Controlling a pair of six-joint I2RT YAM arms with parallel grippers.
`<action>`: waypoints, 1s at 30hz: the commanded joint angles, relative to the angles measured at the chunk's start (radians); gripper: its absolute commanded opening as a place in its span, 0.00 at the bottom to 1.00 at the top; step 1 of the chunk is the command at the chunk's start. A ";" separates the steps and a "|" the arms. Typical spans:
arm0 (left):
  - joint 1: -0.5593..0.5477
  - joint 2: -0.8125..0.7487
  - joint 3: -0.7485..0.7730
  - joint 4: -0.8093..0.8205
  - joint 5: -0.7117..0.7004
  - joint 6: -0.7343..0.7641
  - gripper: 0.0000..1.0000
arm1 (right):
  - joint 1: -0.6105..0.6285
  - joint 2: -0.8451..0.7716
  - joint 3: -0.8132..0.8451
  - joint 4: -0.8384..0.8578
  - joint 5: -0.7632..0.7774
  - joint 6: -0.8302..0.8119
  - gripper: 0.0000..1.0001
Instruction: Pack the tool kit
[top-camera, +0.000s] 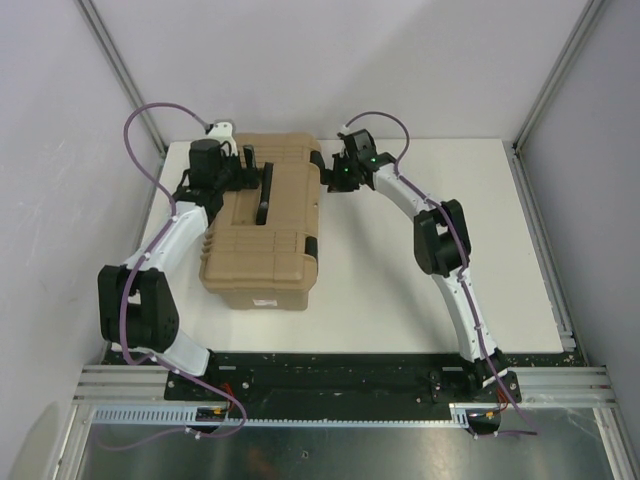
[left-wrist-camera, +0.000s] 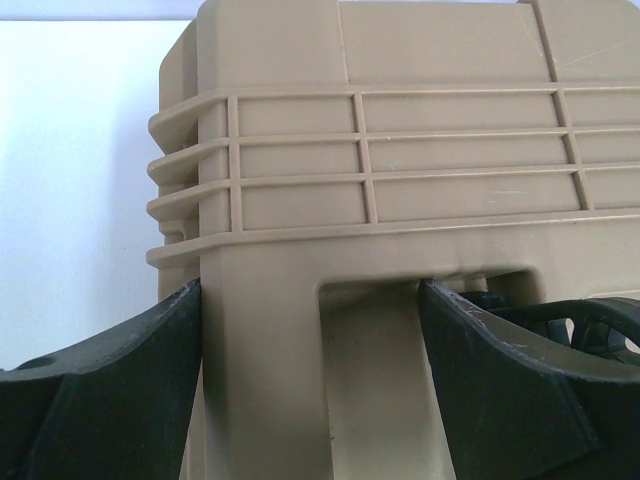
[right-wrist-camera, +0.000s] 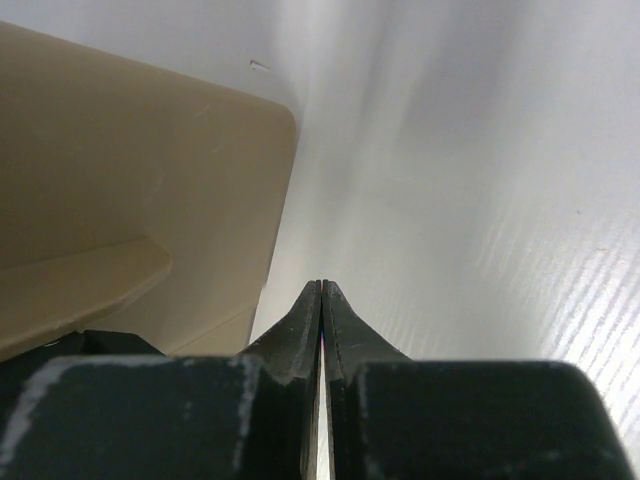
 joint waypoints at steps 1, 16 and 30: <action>-0.198 0.095 -0.018 -0.148 0.426 -0.052 0.80 | 0.057 0.069 0.036 0.155 -0.089 0.065 0.04; -0.213 0.100 -0.022 -0.149 0.453 -0.039 0.79 | 0.087 0.104 0.066 0.212 -0.098 0.118 0.03; -0.177 0.024 0.012 -0.151 0.262 -0.123 0.83 | -0.002 -0.166 -0.327 0.379 0.020 0.298 0.18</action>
